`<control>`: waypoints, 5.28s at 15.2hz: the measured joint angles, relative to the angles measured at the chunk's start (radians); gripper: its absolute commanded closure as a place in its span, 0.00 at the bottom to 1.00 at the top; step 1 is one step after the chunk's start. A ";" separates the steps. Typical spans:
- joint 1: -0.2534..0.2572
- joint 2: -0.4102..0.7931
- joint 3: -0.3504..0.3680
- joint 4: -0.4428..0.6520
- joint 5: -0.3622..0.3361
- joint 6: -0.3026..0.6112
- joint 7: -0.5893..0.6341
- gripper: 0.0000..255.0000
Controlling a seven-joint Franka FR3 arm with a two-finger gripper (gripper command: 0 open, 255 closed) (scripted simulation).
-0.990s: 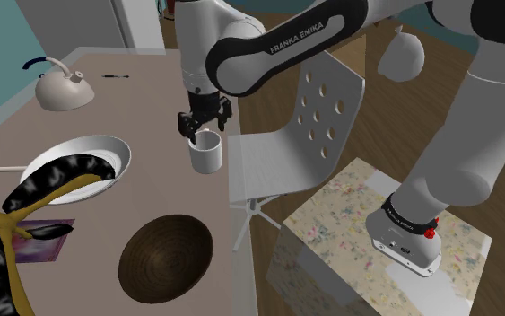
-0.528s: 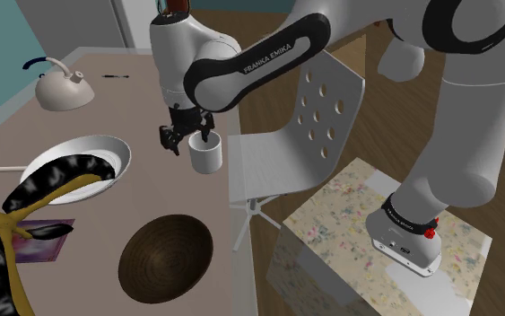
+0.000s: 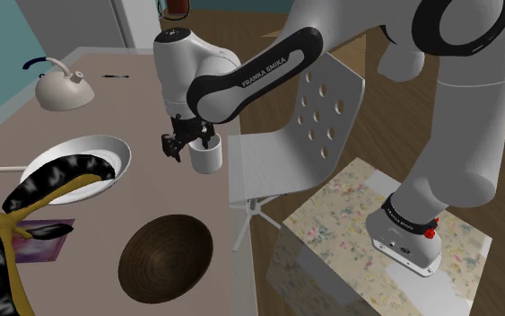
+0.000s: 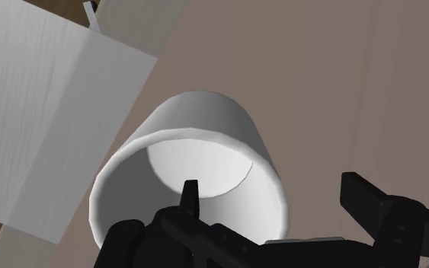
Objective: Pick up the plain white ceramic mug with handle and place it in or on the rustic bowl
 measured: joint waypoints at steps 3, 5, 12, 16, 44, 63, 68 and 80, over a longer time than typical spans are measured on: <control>0.000 0.001 0.000 0.000 0.000 0.001 0.000 0.00; 0.000 0.001 0.000 0.000 0.000 0.001 0.000 1.00; 0.000 0.001 0.000 0.000 0.000 0.001 0.000 1.00; -0.002 -0.009 0.003 0.004 0.005 -0.012 -0.004 1.00; -0.004 -0.114 0.036 0.225 0.079 -0.325 -0.064 1.00; 0.340 0.029 0.137 0.465 -0.025 -0.491 0.333 1.00; 0.464 0.118 0.143 0.599 -0.070 -0.554 0.427 1.00; 0.444 0.118 0.141 0.442 -0.077 -0.406 0.465 1.00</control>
